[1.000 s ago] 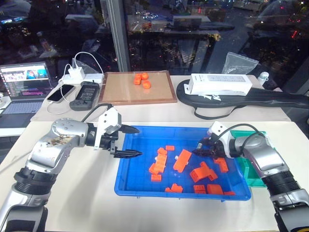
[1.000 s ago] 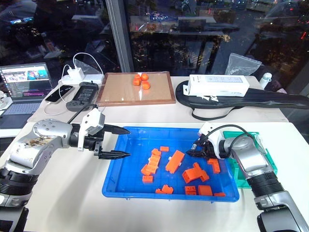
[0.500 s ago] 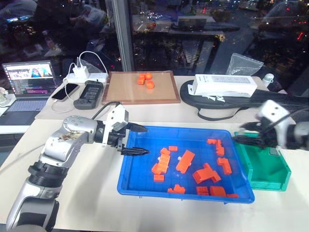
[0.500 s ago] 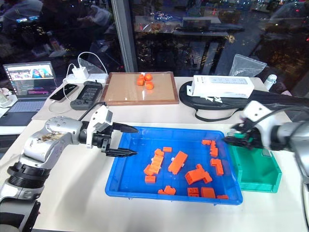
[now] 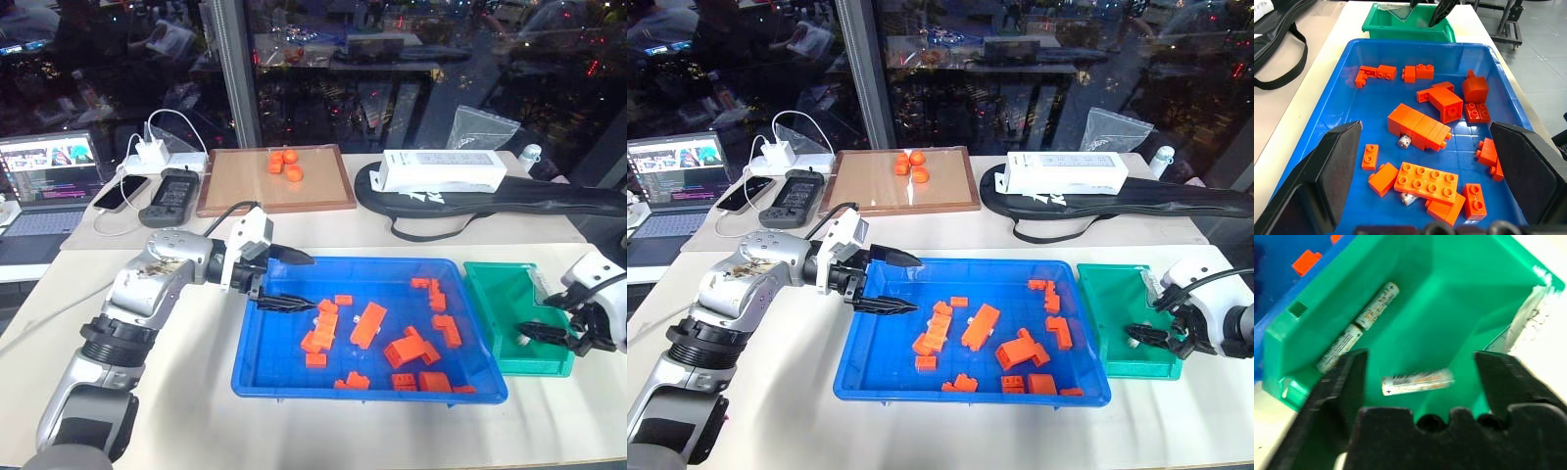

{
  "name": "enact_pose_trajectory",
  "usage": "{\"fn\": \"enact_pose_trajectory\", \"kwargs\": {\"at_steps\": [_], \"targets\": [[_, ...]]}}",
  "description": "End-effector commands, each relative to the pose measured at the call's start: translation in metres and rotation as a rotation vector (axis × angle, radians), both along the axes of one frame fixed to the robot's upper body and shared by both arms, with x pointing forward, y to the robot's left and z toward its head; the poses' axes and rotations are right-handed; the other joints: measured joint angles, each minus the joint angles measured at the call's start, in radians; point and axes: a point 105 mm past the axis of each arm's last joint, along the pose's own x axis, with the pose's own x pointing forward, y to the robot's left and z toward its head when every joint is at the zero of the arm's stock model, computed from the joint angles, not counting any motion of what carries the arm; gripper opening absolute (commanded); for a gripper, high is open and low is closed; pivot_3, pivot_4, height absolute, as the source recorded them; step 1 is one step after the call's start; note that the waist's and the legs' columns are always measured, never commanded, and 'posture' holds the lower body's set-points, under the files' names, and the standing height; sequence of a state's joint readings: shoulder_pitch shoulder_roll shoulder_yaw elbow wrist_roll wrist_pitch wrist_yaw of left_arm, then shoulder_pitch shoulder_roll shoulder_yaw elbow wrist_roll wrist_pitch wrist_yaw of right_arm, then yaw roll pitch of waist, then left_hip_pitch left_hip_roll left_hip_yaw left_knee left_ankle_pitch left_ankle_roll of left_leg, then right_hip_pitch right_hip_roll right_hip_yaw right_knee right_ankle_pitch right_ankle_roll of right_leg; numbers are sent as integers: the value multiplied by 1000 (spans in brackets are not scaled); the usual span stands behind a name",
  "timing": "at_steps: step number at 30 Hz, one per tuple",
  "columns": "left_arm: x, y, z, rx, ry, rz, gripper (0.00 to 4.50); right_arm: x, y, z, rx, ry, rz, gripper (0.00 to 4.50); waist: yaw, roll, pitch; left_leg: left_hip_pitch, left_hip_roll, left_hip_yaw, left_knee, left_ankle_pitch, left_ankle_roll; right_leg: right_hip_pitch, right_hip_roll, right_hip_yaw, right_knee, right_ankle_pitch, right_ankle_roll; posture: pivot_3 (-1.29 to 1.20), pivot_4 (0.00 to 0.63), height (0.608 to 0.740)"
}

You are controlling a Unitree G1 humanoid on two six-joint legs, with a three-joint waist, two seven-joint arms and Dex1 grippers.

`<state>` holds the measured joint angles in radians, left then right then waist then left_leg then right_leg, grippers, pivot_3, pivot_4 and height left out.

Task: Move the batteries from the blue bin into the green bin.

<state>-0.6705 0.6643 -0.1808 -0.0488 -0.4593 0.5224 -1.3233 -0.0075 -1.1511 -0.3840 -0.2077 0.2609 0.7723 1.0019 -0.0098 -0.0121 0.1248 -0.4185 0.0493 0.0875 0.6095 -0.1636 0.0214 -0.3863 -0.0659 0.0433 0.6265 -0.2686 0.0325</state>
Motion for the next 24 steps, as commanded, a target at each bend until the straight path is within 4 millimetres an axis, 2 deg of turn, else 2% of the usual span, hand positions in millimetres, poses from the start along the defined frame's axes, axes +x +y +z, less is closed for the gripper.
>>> {"fn": "enact_pose_trajectory", "kwargs": {"at_steps": [1, 3, 6, 10, 15, 20, 22, 24], "targets": [[-2, 3, 8, 5, -49, 4, 4500, 12, 33, 40, 19, -112, 129, 4474, -4, 0, 0, 0, 0, 0, 0, 0, 0, 0, 0, 0, 0, 0, 0, 0, 150, 740], [-3, 4, 7, 8, -48, 11, 4500, 14, 66, 48, 85, -130, 249, 4474, -6, 1, 0, 1, 0, -1, -1, 0, 0, 0, 1, 1, 0, 0, 0, 0, 150, 740], [-4, 5, 6, 10, -47, 18, 4500, 9, 112, 44, 153, -86, 416, 4474, -5, 0, 0, 1, 1, -3, -2, 0, 0, 0, 2, 1, 0, 0, -1, 0, 150, 740], [-4, 6, 6, 11, -49, 30, 4500, 13, 150, 26, 196, -53, 494, 4474, 2, -1, 0, -1, 2, -2, 0, 0, 0, 0, 3, 1, -1, 1, -2, 0, 150, 740], [-8, 9, 5, 20, -46, 41, 4500, 14, 181, 0, 233, 5, 473, 4474, 9, -1, 0, -3, 2, -2, 1, 0, 0, -1, 3, 1, -1, 1, -3, 0, 150, 740], [-10, 11, 4, 26, -40, 51, 4500, 16, 196, -14, 291, 48, 392, 4474, 9, 0, 0, -4, 2, -3, 1, 0, 0, -1, 4, 1, 0, 1, -3, 0, 150, 740], [-10, 12, 4, 26, -39, 53, 4500, 15, 202, -20, 283, 56, 395, 4474, 10, 0, -1, -4, 2, -2, 1, 0, 0, -1, 4, 1, 0, 1, -3, 0, 150, 740], [-10, 12, 4, 27, -39, 55, 4500, 15, 207, -17, 269, 29, 429, 4474, 10, 0, -1, -4, 2, -2, 1, 0, 0, -1, 4, 1, 0, 1, -3, 0, 150, 740]]}}
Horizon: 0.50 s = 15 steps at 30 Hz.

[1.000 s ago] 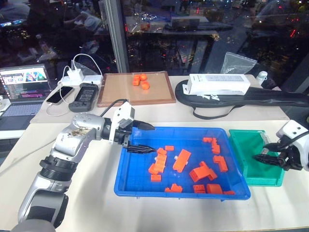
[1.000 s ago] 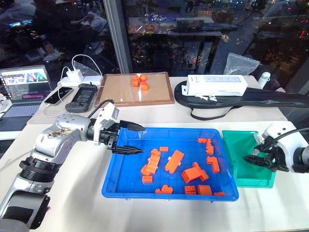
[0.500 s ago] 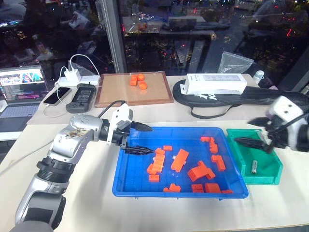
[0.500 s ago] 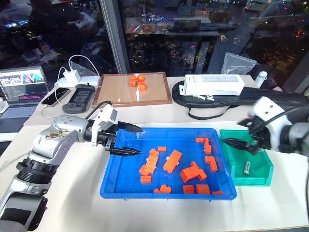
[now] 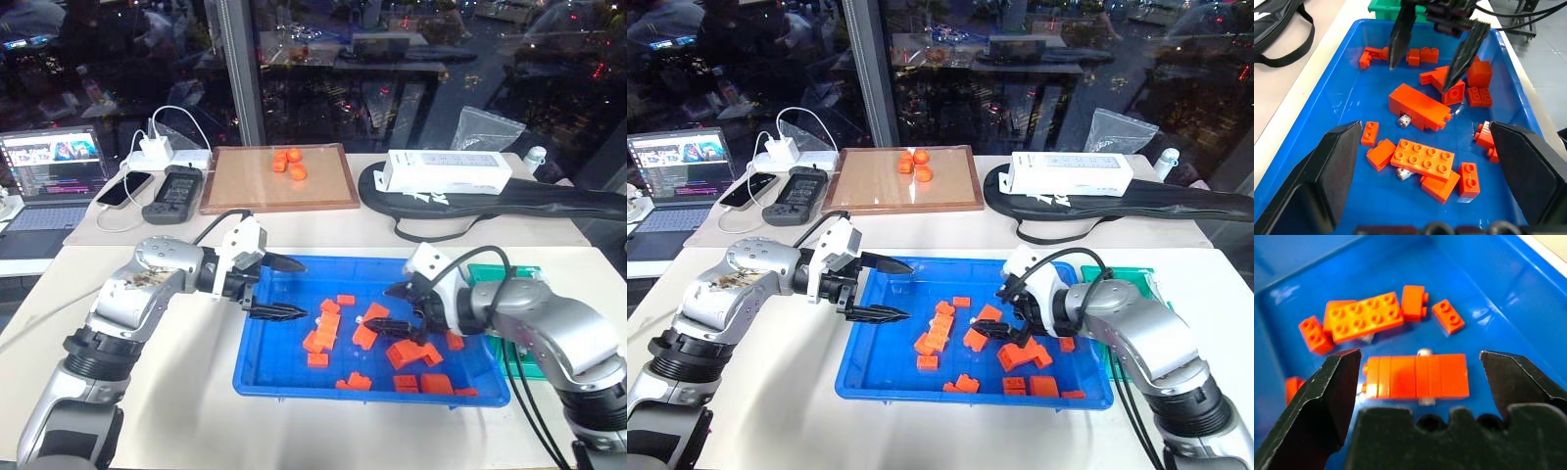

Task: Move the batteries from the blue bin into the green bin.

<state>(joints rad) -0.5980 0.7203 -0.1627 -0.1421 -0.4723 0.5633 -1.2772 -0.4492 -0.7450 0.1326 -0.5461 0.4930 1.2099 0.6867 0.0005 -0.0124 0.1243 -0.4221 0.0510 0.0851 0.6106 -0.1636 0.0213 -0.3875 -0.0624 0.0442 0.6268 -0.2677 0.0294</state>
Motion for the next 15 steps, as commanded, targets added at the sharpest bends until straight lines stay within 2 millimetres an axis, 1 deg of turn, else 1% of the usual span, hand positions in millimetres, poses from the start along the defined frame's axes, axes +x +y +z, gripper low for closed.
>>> {"fn": "enact_pose_trajectory", "kwargs": {"at_steps": [1, 3, 6, 7, 11, 13, 15], "targets": [[-1, 2, 11, -9, -46, 3, 4500, -2, 13, 15, -17, -105, 78, 4474, -1, 0, 0, 0, 0, 0, 0, 0, 0, 0, 0, 0, 0, 0, 0, 0, 150, 740], [0, 3, 10, -9, -46, 6, 4500, -5, 19, 27, -36, -188, 180, 4474, -1, 0, 0, 0, 0, 0, 0, 0, 0, 0, 0, 0, 0, 0, 0, 0, 150, 740], [2, 1, 10, -11, -44, 4, 4500, -15, 18, 31, -145, -247, 381, 4474, -1, 0, 0, 0, 0, 0, 0, 0, 0, 0, 0, 0, 0, 0, 0, 0, 150, 740], [2, 1, 9, -12, -43, 2, 4500, -14, 15, 31, -187, -260, 426, 4474, 0, 0, 0, 0, 0, 0, 0, 0, 0, 0, 0, 0, 0, 0, 0, 0, 150, 740], [3, -1, 9, -14, -46, -3, 4500, 3, 3, 30, -311, -256, 583, 4474, -6, 0, 0, 1, 0, 1, 0, 0, 0, 0, 1, 0, -1, -1, 0, 0, 150, 740], [3, 1, 10, -13, -52, 9, 4500, 10, 1, 27, -374, -238, 710, 4474, -9, 0, 0, 1, 0, 1, 0, 0, 0, 0, 1, 0, 0, -1, 0, 0, 150, 740], [3, 4, 10, -9, -55, 19, 4500, 16, 6, 24, -381, -226, 797, 4474, -14, 0, 0, 1, 1, 1, 0, 0, 0, 0, 2, 0, 0, -1, 0, 0, 150, 740]]}}
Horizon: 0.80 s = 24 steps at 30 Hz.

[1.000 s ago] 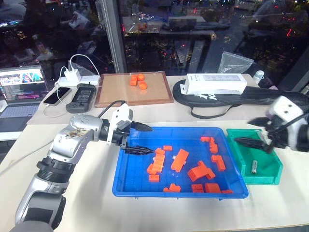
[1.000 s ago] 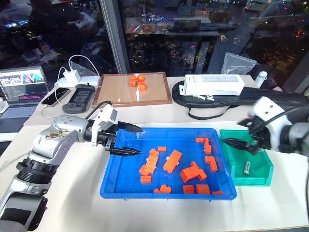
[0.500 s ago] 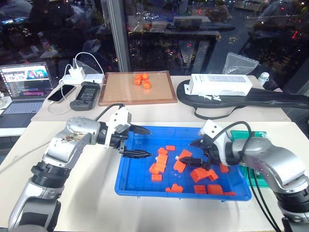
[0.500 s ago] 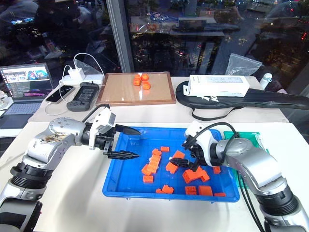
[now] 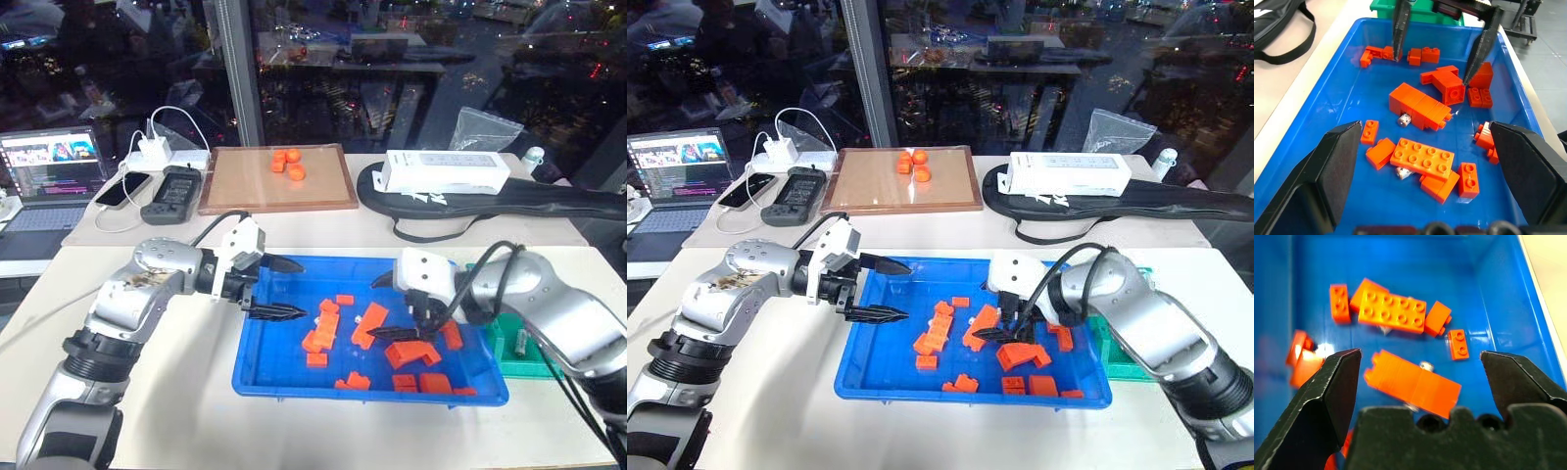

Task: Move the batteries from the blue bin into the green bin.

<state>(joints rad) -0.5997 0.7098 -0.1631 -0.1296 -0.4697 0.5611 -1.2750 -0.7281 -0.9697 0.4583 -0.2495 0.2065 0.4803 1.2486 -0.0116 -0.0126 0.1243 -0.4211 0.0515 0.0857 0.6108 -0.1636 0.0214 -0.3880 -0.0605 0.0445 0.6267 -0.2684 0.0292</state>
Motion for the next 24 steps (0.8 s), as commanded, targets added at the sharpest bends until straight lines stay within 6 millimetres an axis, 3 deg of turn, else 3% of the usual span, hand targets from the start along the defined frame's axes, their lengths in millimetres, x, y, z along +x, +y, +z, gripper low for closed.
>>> {"fn": "enact_pose_trajectory", "kwargs": {"at_steps": [1, 8, 15, 18, 24], "targets": [[0, 6, 11, 1, -61, 21, 4500, 8, 7, -1, -58, 2, 179, 4474, -4, 0, 0, 0, 0, 0, 0, 0, 0, 0, 1, 0, 0, 0, -1, 0, 150, 740], [-7, 16, 12, 9, -61, 78, 4500, 22, 10, -25, -178, 15, 298, 4474, 3, 0, 0, 0, 0, 0, -1, 0, 0, -1, 1, 0, 2, -1, -3, 0, 150, 740], [-13, 22, 13, 16, -57, 118, 4500, 29, 17, -36, -217, 18, 338, 4474, 3, 0, 0, 1, 1, 0, 0, 0, 0, 0, 0, 0, 4, -1, -3, 0, 150, 740], [-14, 22, 13, 18, -55, 123, 4500, 30, 19, -37, -216, 28, 339, 3808, 2, 0, 0, 1, 1, 0, 0, 0, 0, 0, 0, 0, 5, -1, -3, 0, 150, 740], [-13, 23, 13, 19, -57, 127, 4500, 24, 20, -30, -184, 70, 339, 1761, 2, 0, 0, 1, 1, 0, 0, 0, 0, 0, 0, 0, 5, -1, -3, 0, 150, 740]]}}
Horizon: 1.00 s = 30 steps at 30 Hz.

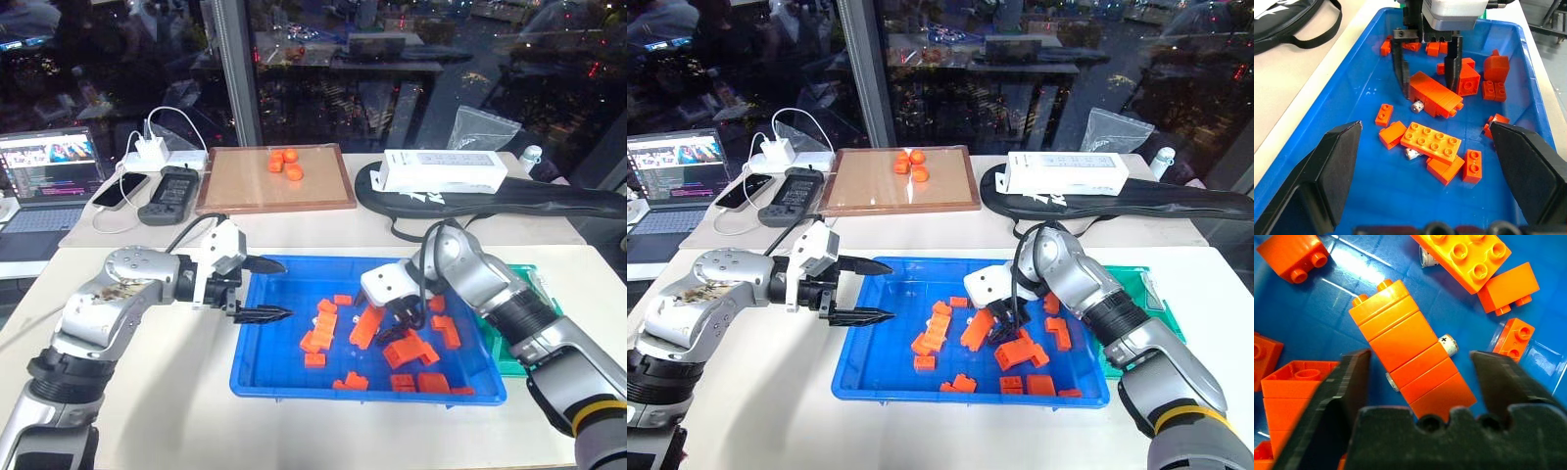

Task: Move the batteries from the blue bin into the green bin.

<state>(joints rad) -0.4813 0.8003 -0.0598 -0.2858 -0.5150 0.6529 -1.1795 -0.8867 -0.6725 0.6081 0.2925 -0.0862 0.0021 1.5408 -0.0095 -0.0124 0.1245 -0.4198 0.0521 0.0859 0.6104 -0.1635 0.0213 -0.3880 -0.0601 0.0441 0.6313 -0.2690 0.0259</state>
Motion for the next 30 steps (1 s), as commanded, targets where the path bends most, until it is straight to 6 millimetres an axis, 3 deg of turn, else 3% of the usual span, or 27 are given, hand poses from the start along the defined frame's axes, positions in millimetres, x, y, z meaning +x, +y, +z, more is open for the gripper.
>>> {"fn": "enact_pose_trajectory", "kwargs": {"at_steps": [1, 7, 9, 14, 17, 19, 20, 25, 30], "targets": [[-1, 1, 10, -4, -45, -6, 4500, -3, 3, 21, 36, -10, 21, 1481, 0, 0, 0, 0, 0, 0, 0, 0, 0, 0, 0, 0, 0, 0, 0, 0, 150, 740], [4, -3, 11, -7, -57, -31, 4500, -11, -8, 59, 104, -2, -37, 1458, 6, 0, 0, 0, 0, 0, 0, 0, 0, 0, 0, 0, 0, 0, 0, 0, 150, 740], [6, -5, 12, -9, -60, -43, 4500, -11, -21, 69, 109, 2, -101, 1458, 7, 0, 0, 0, 0, 0, 0, 0, 0, 0, -1, 0, 0, 0, 0, 0, 150, 740], [8, -9, 11, -9, -61, -65, 4500, 1, -62, 68, 51, -28, -282, 1458, 10, 0, 0, 0, 0, 1, 0, 0, 0, 0, -1, 0, -1, 0, 0, 0, 150, 740], [9, -11, 11, -8, -59, -80, 4500, 10, -71, 66, 91, -32, -399, 1458, 8, 0, 0, 0, 0, 1, 0, 0, 0, 0, 0, 0, -1, 0, -1, 0, 150, 740], [9, -12, 12, -7, -52, -97, 4500, 13, -83, 60, 35, -75, -423, 2466, 6, 0, 0, 0, 0, 1, 0, 0, 0, 0, 0, 1, -1, 0, -1, 0, 150, 740], [9, -12, 12, -6, -50, -102, 4500, 14, -84, 60, 30, -91, -428, 2755, 7, 0, 0, 0, 0, 1, 0, 0, 0, -1, 0, 1, -1, 0, -1, 0, 150, 740], [12, -12, 12, 0, -56, -108, 4500, 13, -67, 70, 104, -137, -414, 4452, 3, 0, 0, 0, 0, 1, -1, 0, 0, -1, 0, 1, -1, 0, -1, 0, 150, 740], [12, -14, 10, 0, -58, -111, 4500, -6, -28, 70, 242, -59, -390, 4481, -1, 0, 0, 0, 0, 0, -1, 0, 0, 0, 0, 0, 0, 0, -1, 0, 150, 740]]}}
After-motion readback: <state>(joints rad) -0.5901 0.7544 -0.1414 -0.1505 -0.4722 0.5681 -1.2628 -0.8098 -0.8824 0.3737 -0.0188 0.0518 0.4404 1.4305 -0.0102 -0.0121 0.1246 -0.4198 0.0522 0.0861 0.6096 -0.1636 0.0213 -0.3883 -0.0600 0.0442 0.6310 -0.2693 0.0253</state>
